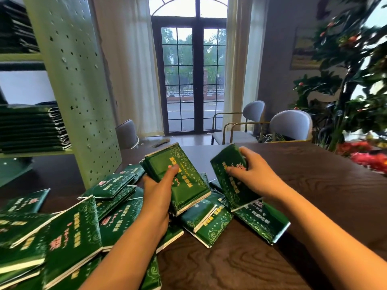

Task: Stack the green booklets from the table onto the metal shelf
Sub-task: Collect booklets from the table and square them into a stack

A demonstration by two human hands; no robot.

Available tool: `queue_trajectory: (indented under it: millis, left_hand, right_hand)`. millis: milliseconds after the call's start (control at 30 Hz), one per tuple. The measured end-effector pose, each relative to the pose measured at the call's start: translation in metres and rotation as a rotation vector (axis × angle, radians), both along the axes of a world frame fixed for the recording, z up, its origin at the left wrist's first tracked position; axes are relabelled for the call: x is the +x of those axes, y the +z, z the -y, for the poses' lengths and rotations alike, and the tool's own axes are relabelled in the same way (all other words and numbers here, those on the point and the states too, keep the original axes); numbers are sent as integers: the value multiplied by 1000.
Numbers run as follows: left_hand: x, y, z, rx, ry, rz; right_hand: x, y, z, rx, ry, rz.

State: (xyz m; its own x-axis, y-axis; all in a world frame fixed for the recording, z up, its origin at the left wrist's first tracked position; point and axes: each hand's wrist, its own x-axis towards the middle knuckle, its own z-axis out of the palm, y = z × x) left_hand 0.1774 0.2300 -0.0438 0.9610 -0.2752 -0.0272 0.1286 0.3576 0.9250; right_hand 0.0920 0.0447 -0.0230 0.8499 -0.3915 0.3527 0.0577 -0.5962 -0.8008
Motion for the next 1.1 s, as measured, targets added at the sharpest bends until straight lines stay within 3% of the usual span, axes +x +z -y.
queue_trajectory:
  millis: [133, 267, 400, 600, 800, 900, 967, 1000, 1067, 1100]
  left_hand:
    - [-3, -1, 2, 51, 16, 97]
    - [-7, -3, 4, 181, 51, 210]
    - [-11, -2, 5, 297, 76, 303]
    - [-21, 4, 8, 202, -6, 352]
    - [-16, 1, 7, 218, -64, 296]
    - [-8, -5, 7, 239, -51, 253]
    - [-4, -8, 7, 206, -54, 218]
    - [-3, -9, 7, 178, -53, 199]
    - [-3, -9, 7, 120, -50, 154]
    - [-3, -8, 7, 101, -47, 137]
  right_hand:
    - [1, 2, -14, 81, -9, 205]
    - [2, 0, -43, 135, 75, 286]
    - [2, -7, -66, 143, 155, 265]
    - [3, -11, -78, 105, 203, 238]
    - [4, -8, -76, 332, 348, 165]
    - [6, -1, -61, 334, 353, 147]
    - [3, 4, -44, 82, 224, 107]
    - [-1, 8, -34, -198, 132, 20]
    - [-9, 12, -18, -742, -12, -294]
    - [-12, 14, -13, -859, -44, -463]
